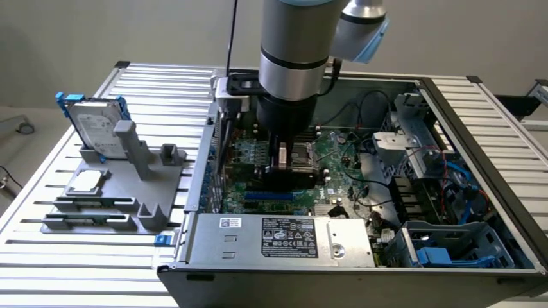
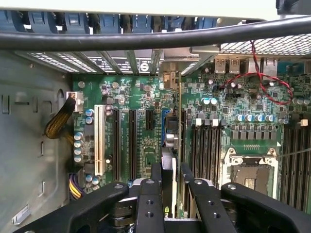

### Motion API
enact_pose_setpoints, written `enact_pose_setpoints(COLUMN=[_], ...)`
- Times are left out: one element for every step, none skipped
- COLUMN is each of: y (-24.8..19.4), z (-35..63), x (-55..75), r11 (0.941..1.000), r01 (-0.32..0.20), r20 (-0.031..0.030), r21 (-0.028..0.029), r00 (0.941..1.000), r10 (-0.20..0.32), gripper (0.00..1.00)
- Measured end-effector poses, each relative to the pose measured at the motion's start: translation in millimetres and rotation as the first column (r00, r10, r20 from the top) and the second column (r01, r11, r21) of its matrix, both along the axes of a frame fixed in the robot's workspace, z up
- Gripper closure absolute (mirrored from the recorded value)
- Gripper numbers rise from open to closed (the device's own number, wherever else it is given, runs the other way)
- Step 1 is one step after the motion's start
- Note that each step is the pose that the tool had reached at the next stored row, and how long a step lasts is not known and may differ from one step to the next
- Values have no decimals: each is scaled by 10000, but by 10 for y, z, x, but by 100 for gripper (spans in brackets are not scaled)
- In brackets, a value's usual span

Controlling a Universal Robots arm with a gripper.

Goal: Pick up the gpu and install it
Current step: 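Insert the gpu into the slot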

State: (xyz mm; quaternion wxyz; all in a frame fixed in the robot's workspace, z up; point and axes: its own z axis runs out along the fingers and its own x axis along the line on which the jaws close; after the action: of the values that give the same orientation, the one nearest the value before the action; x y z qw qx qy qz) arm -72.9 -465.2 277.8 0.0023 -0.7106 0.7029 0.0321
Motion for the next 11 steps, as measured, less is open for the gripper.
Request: enact_pose_setpoints(y=[-3, -6, -8, -11, -14, -15, -17, -17, -17, -18, -17], z=[-12, -23, -32, -38, -41, -43, -42, -43, -42, -44, -48], x=[-1, -4, -5, -7, -8, -8, -8, -8, -8, -8, -8], r11=[10000, 10000, 10000, 10000, 10000, 10000, 10000, 10000, 10000, 10000, 10000], r01=[2, 4, 7, 9, 11, 11, 12, 12, 11, 10, 11], r20=[-1, -2, -4, -9, -17, -27, -29, -30, -31, -31, -30], r21=[-2, -3, -4, -5, -5, -5, -5, -5, -6, -6, -3], r00=[10000, 10000, 10000, 10000, 10000, 10000, 10000, 10000, 10000, 10000, 10000], r10=[-2, -4, -7, -9, -11, -11, -12, -12, -11, -10, -11], gripper=[74, 74, 74, 74, 74, 74, 74, 74, 74, 74, 74])
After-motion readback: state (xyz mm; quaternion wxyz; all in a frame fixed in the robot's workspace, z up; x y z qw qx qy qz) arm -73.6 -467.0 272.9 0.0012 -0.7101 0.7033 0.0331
